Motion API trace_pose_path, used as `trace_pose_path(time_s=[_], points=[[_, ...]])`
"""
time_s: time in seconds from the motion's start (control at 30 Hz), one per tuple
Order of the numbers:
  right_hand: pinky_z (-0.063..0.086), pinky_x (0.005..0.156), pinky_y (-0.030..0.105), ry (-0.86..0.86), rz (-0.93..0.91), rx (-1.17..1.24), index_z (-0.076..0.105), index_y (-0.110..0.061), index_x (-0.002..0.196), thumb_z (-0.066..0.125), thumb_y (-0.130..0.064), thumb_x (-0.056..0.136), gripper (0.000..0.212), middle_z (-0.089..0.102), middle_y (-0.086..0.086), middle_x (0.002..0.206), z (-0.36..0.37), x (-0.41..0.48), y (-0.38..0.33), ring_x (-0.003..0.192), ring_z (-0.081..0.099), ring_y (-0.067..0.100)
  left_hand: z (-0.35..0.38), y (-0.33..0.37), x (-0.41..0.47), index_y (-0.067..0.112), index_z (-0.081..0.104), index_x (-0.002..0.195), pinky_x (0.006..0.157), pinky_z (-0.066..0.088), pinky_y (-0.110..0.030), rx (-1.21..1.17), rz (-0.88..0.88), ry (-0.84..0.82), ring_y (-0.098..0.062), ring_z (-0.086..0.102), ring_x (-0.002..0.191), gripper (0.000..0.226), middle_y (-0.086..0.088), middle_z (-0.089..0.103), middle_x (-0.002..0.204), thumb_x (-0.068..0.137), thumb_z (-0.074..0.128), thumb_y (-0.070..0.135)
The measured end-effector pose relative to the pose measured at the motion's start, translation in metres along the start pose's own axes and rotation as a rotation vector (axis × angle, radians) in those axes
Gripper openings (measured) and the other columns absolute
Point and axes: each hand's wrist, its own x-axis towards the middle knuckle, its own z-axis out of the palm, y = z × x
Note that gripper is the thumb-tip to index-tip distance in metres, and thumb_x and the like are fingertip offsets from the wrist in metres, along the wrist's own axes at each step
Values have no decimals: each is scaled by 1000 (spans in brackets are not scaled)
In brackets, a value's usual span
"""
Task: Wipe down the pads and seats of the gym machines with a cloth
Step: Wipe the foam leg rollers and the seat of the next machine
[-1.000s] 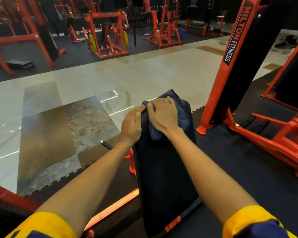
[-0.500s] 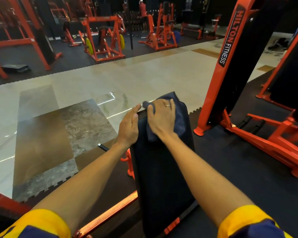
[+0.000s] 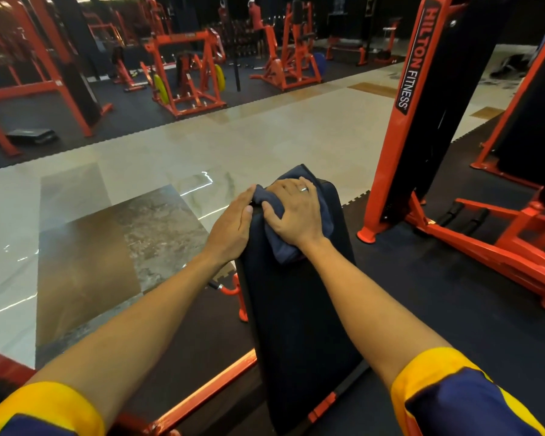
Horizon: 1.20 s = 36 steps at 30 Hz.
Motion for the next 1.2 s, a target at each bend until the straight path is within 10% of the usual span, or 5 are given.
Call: trace_pose_path(time_s=[0.37,0.7,0.93,1.07,1.2], points=[[31,114,52,138,382,36,66,-27,126,49,-56,95,46,51,3,143,7,-4,45,137,41,32,-17,26,57,28,9,162,110,4,-5,167,24,-538,1,13,148,54,13,10,167,112,28,31],[40,88,36,106,860,364,50,-33,140,41,-69,92,61,57,-1,138,-8,-13,72,123,56,31,-10,27,70,38,16,160,113,14,-22,199,37,-592,-6,22,148,51,15,17,166,111,27,42],[38,107,46,134,1221,378,46,-23,148,39,-60,103,59,54,11,143,0,-55,73,132,50,36,-8,22,73,42,17,159,117,14,-24,212,64,-597,-5,21,150,50,20,17,165,110,27,44],[28,121,48,449,1129,397,48,-20,150,39,-42,105,51,49,4,154,10,-11,34,146,39,26,-9,23,74,38,19,160,121,13,-26,197,56,-611,-2,18,149,50,19,17,166,110,29,40],[2,129,42,352,895,414,25,-32,161,34,-49,106,58,16,-8,170,19,-36,2,158,4,12,-10,21,72,39,20,159,123,13,-28,187,55,-586,-3,19,150,49,19,18,165,110,31,39]])
